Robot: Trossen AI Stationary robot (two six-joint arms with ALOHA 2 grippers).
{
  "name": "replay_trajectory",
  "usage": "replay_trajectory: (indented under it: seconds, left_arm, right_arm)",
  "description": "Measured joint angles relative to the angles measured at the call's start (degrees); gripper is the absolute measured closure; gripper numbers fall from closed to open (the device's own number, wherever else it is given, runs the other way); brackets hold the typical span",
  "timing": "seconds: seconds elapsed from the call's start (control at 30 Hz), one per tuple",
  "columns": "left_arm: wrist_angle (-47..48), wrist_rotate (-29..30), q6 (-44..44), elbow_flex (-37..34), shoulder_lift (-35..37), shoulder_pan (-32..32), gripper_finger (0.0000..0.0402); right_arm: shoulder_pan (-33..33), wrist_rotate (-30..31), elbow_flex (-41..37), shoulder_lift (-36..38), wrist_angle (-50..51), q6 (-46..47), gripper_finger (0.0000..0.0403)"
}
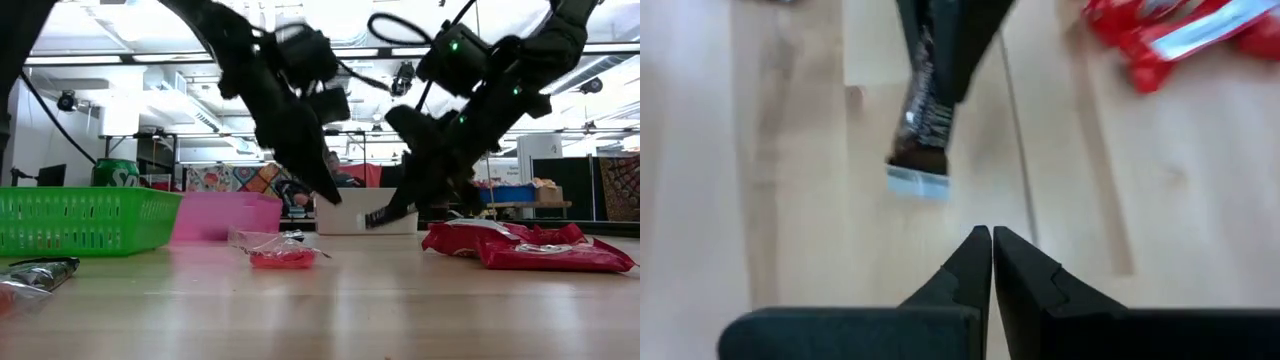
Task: Organize candy in baskets
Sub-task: Put the brown chocolate into the white bin
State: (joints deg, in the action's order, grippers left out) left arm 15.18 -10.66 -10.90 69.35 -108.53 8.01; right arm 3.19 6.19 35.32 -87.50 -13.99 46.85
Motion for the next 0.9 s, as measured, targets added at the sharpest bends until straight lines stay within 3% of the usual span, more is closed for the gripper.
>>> replay_trajectory:
  seconds: [0.23,0.43,0.7,0.9]
  left_arm:
    - [5.4,-0.4,-0.1,0.1,9.8,-0.6,0.0402]
    - [6.9,-0.4,-1.0,-2.1,18.8,-0.7,0.0402]
    - [4.0,6.1,7.1,-10.7,30.4,-0.9,0.0402]
    - [0.0,10.4,15.1,-17.1,35.6,-0.9,0.0402]
  right_arm:
    - [3.2,1.4,0.0,9.1,2.0,-6.1,0.0380]
    - [10.3,3.2,0.0,13.4,1.6,-13.1,0.0380]
    - [21.6,3.0,4.1,9.7,1.8,-20.0,0.0380]
    - [26.1,3.0,10.3,3.3,1.7,-25.5,0.0380]
